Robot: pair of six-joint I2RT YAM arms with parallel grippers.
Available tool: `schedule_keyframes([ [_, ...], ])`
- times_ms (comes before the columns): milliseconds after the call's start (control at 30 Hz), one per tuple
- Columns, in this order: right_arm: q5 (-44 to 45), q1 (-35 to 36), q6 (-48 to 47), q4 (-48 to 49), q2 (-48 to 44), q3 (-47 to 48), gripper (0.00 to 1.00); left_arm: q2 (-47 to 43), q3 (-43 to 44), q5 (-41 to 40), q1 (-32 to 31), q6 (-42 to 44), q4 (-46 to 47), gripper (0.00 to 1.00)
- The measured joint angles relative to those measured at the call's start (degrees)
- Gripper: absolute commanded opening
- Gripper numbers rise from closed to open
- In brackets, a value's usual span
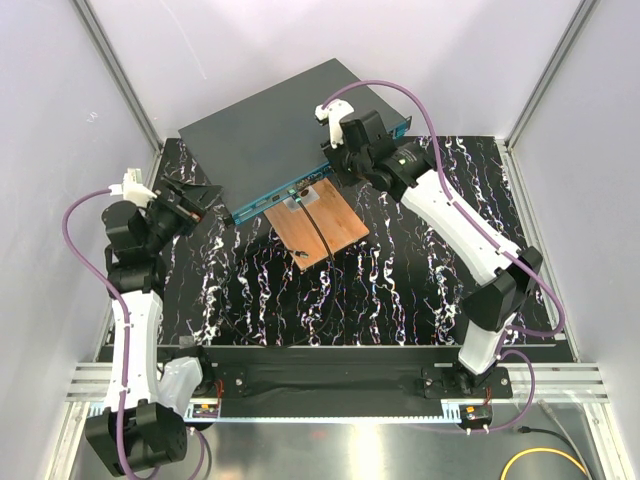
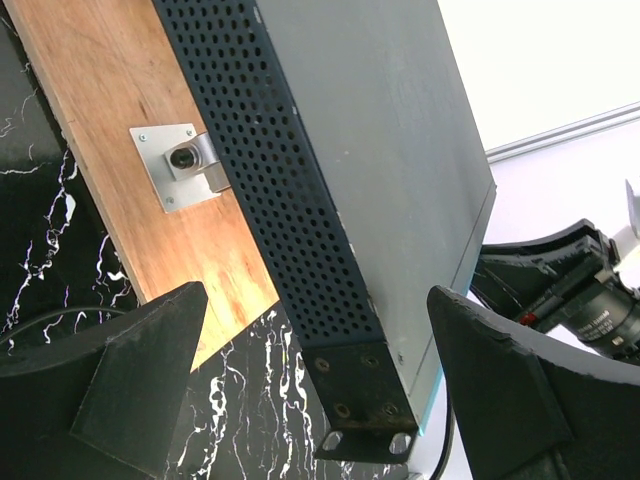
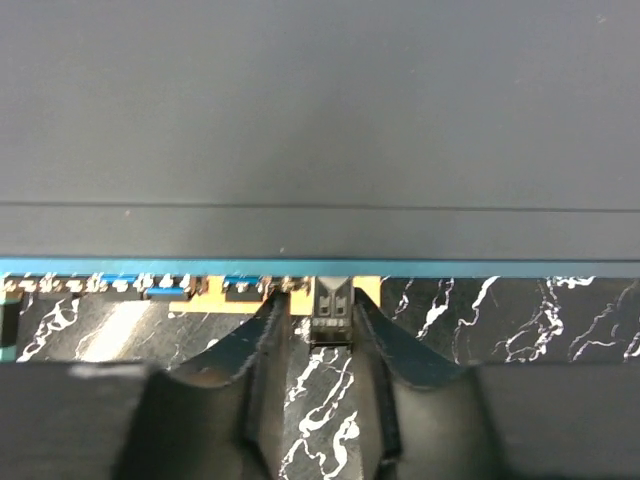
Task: Insert the plug into the switch port
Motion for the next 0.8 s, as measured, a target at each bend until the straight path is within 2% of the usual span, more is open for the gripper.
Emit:
schedule_keyframes([
  [100,-0.98,0.02,-0.13,0.24,-1.46,-1.92,0.43,0.70,0.00,0.07,0.00,-0.02,0.02,0.99],
  [233,-2.08,-0.02,-0.31,0.02,-4.28,-4.85,0.56,1.62,0.00,0.44,0.00,-0.11,0.09,0.99],
  [267,-2.19,-0.07,-0.44,-0.15,-4.94,-5.31,0.65,1.84,0.00,0.57,0.00,-0.22,0.09,0.99],
  [333,-3.15,-0.42,-0.72,-0.57,-6.25,-6.10,0.72,2.29,0.00,0.92,0.00,-0.46,0.15,0.99],
  [367,-3.85,-0.70,-0.94,-0.81,-6.88,-6.47,0.79,2.51,0.00,1.16,0.00,-0.61,0.33,0.99],
  [467,-5.92,-2.29,-1.49,-1.70,-8.85,-7.85,0.81,3.30,0.02,1.73,0.00,-1.01,1.36,0.99],
  [567,-8.11,-4.26,-1.70,-2.91,-10.60,-8.90,0.75,4.35,0.02,2.14,0.00,-1.25,2.32,0.99],
  [700,-9.77,-6.32,-1.90,-4.66,-11.39,-9.55,0.45,5.46,0.26,2.38,-0.42,-1.53,3.54,0.93],
  [800,-10.38,-6.99,-1.33,-5.49,-11.04,-9.29,0.36,6.34,1.01,2.40,-1.09,-1.57,3.74,0.89],
])
